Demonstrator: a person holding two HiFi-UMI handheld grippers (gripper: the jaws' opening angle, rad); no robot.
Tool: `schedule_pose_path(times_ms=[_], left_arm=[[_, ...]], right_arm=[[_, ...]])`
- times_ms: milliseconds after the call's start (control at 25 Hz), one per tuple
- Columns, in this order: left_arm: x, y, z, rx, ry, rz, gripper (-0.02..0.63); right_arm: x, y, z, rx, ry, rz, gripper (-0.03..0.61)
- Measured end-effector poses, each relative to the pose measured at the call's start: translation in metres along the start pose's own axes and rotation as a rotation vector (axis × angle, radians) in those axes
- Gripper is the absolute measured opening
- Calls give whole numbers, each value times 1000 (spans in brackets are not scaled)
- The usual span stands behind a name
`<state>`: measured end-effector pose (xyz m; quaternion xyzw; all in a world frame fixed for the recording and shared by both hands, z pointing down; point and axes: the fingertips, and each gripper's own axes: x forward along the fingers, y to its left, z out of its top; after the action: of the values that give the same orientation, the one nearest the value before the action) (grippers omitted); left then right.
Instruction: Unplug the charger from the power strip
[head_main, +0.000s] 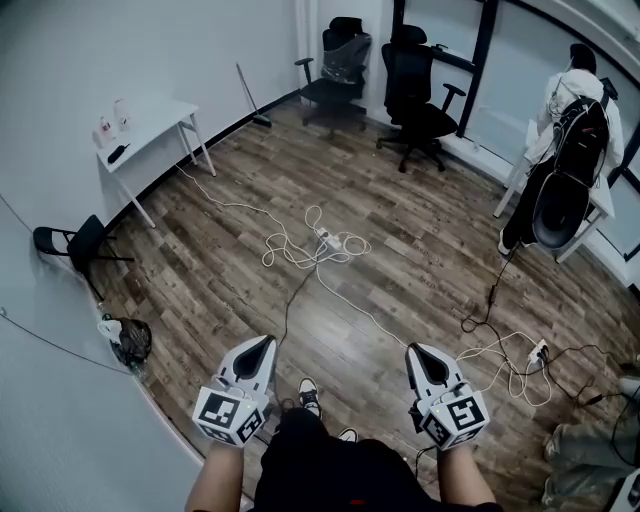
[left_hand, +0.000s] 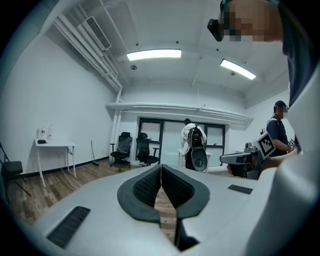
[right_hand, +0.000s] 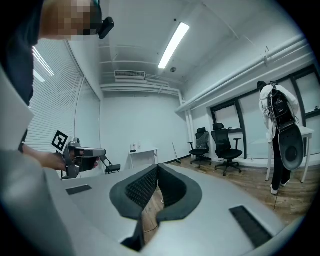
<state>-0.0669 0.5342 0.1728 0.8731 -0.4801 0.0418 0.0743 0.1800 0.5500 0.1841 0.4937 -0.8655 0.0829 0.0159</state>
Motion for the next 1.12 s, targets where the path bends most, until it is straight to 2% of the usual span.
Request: schedule_pose_path(times_ms=[200, 400, 840, 1120], left_arm=[[37, 14, 1, 2, -14, -10, 23], [76, 50, 5, -11, -16, -12, 23], [164, 186, 40, -17, 0, -24, 23], [199, 271, 41, -2, 26, -33, 23]], right_arm=[[28, -21, 2, -10, 26, -4, 21], [77, -38, 14, -19, 20, -4, 21], [241, -56, 50, -35, 38, -20, 23], [335, -49, 57, -51, 49, -21, 23]])
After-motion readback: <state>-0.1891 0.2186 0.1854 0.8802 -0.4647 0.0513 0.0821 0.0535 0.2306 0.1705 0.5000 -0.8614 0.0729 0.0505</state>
